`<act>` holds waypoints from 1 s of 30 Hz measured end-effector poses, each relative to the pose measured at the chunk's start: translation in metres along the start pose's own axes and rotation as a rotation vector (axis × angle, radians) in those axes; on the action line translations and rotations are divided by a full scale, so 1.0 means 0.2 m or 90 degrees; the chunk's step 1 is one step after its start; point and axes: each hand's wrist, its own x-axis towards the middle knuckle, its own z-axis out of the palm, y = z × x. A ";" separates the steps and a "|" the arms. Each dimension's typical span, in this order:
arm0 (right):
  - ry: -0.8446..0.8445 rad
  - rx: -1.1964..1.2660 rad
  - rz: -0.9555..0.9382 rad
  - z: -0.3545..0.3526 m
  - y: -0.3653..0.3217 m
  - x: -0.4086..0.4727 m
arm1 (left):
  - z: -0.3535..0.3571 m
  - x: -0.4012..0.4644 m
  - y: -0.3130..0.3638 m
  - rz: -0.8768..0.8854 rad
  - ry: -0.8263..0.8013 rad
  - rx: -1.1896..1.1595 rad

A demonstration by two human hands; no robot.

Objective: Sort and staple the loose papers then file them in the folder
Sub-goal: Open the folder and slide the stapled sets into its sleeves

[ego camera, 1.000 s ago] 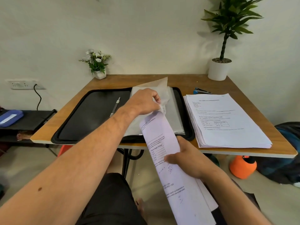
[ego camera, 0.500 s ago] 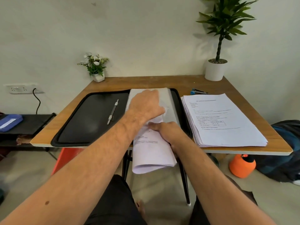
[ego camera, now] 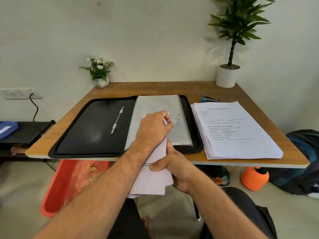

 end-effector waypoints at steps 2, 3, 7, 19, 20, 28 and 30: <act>0.071 -0.068 -0.004 -0.02 -0.04 0.00 | 0.00 0.00 -0.01 -0.014 -0.031 -0.027; 0.121 -0.109 -0.012 -0.04 -0.07 0.01 | -0.01 0.01 -0.01 -0.009 -0.052 -0.040; 0.264 -0.132 -0.050 -0.10 -0.11 0.02 | -0.05 0.02 -0.04 0.022 -0.067 -0.082; 0.310 -0.240 -0.097 -0.02 -0.08 0.00 | -0.09 -0.01 -0.03 0.010 -0.086 -0.139; 0.362 -0.303 -0.127 -0.04 -0.10 -0.01 | -0.10 0.00 -0.02 0.019 -0.078 -0.133; 0.480 -0.563 -0.349 0.05 -0.02 0.04 | -0.16 0.06 0.06 0.065 -0.086 -0.066; 0.489 -0.597 -0.362 0.05 -0.03 0.11 | -0.17 0.07 0.10 0.079 -0.099 -0.044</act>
